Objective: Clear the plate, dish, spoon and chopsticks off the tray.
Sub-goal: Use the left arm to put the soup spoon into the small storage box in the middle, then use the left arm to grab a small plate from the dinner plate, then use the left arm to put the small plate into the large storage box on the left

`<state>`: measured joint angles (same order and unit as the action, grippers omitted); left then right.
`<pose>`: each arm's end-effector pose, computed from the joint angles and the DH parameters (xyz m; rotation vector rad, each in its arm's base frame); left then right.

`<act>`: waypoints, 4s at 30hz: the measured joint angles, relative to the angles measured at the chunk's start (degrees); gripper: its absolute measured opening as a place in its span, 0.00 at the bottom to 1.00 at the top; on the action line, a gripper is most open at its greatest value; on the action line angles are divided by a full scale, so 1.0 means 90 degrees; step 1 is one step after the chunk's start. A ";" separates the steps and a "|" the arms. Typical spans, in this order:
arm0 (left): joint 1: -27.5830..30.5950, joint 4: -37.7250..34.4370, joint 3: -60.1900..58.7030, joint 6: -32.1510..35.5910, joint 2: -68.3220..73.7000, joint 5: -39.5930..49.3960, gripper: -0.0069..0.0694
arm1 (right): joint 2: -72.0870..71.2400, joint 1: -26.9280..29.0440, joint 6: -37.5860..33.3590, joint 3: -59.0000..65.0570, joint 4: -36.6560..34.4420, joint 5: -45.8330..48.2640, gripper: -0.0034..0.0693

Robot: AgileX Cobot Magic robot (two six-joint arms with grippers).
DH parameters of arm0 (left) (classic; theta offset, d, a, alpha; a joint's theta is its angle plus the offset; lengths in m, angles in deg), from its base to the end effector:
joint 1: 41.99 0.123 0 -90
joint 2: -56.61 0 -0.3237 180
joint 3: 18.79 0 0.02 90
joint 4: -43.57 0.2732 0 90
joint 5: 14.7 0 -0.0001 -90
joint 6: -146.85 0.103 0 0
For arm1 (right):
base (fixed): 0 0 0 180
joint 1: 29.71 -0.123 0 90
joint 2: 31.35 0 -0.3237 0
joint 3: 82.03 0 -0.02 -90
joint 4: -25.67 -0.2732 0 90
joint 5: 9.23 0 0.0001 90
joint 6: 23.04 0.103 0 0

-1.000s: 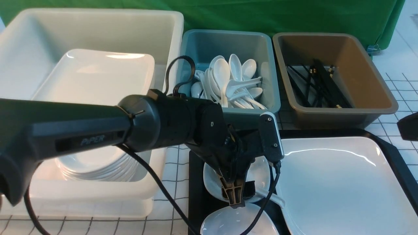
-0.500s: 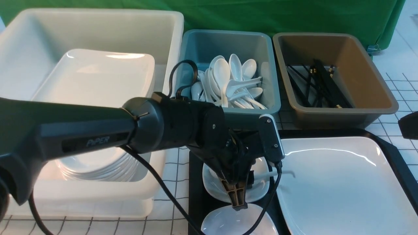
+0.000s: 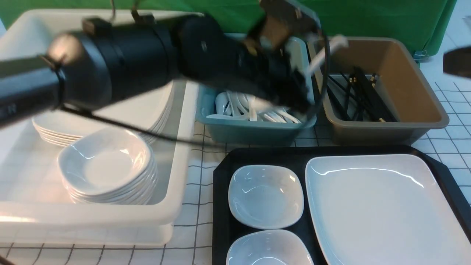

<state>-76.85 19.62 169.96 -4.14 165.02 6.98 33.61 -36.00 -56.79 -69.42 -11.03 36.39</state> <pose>0.3714 -0.2776 0.3536 0.8339 1.9425 -0.4545 0.2024 0.0666 0.4524 -0.4921 1.9599 0.4498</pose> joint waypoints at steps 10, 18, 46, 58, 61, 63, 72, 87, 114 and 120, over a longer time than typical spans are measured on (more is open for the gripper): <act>0.0482 0.0090 0.1505 -0.0654 0.1338 -0.0231 0.21 | 0.0014 0.0000 -0.0222 0.0330 -0.0189 -0.1059 0.05; 0.0625 0.1067 0.1800 -0.1820 0.2320 -0.0369 0.37 | 0.0014 0.0000 -0.0232 0.0330 -0.0214 -0.0905 0.05; -0.0427 0.1336 0.0616 -0.1606 0.0064 0.5329 0.08 | 0.0014 0.0000 -0.0253 0.0330 -0.0221 0.0724 0.05; -0.0794 0.1515 -0.1062 -0.1993 0.0151 0.4481 0.39 | 0.0014 0.0000 -0.0425 0.0330 0.0003 0.2120 0.05; -0.0794 0.1511 -0.1209 -0.1762 0.0245 0.4202 0.52 | 0.0014 0.0000 -0.0387 0.0330 0.0326 0.2522 0.05; -0.0794 0.1472 -0.1253 -0.1559 0.0381 0.4072 0.63 | 0.0014 0.0000 -0.0279 0.0336 0.0627 0.2636 0.05; -0.0794 0.1603 -0.1263 -0.1363 0.0893 0.3763 0.76 | 0.0014 0.0000 -0.0264 0.0855 0.0845 0.2518 0.06; -0.0794 0.1475 -0.1256 -0.1267 0.1316 0.3568 0.55 | 0.0014 0.0000 -0.0264 0.0890 0.0825 0.2283 0.06; -0.0554 0.0925 0.0016 -0.1840 -0.0680 0.5164 0.12 | 0.0014 -0.0006 -0.0280 0.0679 0.0477 0.1930 0.06; 0.1077 0.0687 0.0130 -0.1967 -0.1606 0.5281 0.12 | 0.0091 -0.0715 -0.0683 -0.0299 -0.0231 0.1918 0.05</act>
<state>-67.16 25.80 171.13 -21.84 150.56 54.50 34.43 -42.44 -62.94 -72.11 -13.11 53.65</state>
